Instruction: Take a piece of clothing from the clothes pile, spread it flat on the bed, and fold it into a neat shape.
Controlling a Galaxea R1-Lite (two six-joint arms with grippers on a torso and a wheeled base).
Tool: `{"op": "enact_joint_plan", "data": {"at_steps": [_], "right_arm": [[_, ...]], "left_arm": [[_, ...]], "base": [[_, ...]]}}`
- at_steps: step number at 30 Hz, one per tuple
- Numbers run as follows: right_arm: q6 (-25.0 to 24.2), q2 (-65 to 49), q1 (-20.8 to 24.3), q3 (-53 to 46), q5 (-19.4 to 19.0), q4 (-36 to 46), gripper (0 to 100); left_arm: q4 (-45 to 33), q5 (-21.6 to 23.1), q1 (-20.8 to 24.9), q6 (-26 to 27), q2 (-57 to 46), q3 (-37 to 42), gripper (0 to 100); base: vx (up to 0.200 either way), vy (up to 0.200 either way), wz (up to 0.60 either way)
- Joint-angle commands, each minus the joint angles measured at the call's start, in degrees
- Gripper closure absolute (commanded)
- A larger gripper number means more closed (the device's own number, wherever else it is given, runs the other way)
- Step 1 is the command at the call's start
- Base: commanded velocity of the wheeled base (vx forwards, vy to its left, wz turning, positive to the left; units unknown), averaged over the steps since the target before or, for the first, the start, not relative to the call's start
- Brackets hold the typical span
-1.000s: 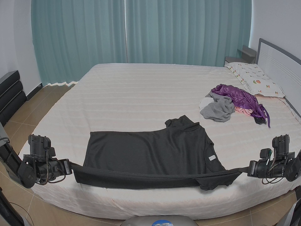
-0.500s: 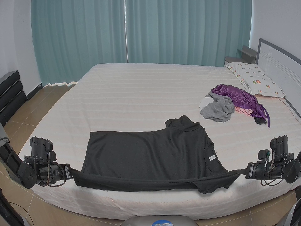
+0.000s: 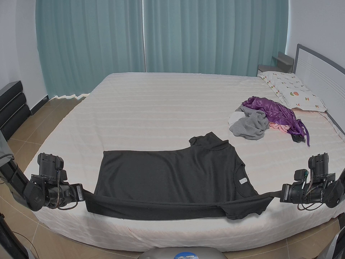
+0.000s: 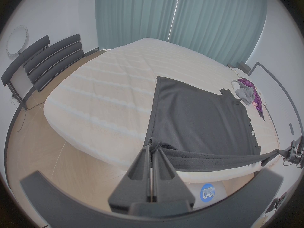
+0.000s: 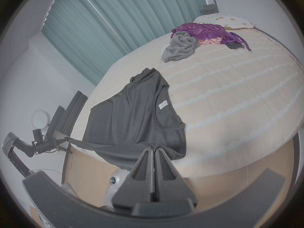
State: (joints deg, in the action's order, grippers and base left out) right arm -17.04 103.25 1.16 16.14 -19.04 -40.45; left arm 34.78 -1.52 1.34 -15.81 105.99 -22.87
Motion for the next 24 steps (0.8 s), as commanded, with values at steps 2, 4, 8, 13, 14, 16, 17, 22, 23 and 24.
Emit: {"op": "enact_joint_plan", "data": {"at_steps": [2, 4, 8, 13, 14, 16, 17, 22, 23, 24], "right_arm": [[-0.10, 4.76, -0.02, 3.55, -0.03, 0.02, 100], [-0.10, 7.05, 0.07, 5.74, -0.03, 0.02, 100], [-0.10, 9.51, 0.07, 8.38, 0.06, 0.55, 100], [-0.10, 13.11, 0.07, 12.95, -0.03, 2.74, 100], [-0.10, 14.34, 0.07, 14.53, -0.03, 3.09, 100], [-0.10, 15.57, 0.07, 15.76, 0.06, 3.18, 100], [-0.10, 16.28, 0.07, 16.29, -0.03, 3.18, 100], [-0.10, 20.23, 0.25, 19.37, 0.06, 3.18, 100], [-0.10, 20.23, 0.25, 19.37, 0.06, 3.18, 100], [-0.10, 21.37, 0.42, 20.51, -0.03, 3.18, 100]], "left_arm": [[-0.06, 0.03, 0.07, -0.10, 4.23, -3.32, 100], [-0.06, -0.06, 0.15, -0.01, 5.90, -4.90, 100], [-0.06, -0.06, 0.50, -0.10, 8.18, -6.84, 100], [-0.15, -0.15, 0.59, -0.18, 12.23, -10.27, 100], [-0.24, -0.15, 0.59, -0.18, 13.55, -11.50, 100], [-0.24, -0.15, 0.59, -0.18, 15.04, -12.64, 100], [-0.24, -0.15, 0.59, -0.18, 15.66, -13.17, 100], [-0.33, -0.15, 0.59, -0.18, 19.35, -16.07, 100], [-0.33, -0.15, 0.59, -0.18, 19.35, -16.07, 100], [-0.33, -0.15, 0.50, -0.18, 20.40, -17.03, 100]], "base": [[0.000, 0.000, 0.00], [0.000, 0.000, 0.00], [0.000, 0.000, 0.00], [0.000, 0.000, 0.00], [0.000, 0.000, 0.00], [0.000, 0.000, 0.00], [0.000, 0.000, 0.00], [0.000, 0.000, 0.00], [0.000, 0.000, 0.00], [0.000, 0.000, 0.00]]}}
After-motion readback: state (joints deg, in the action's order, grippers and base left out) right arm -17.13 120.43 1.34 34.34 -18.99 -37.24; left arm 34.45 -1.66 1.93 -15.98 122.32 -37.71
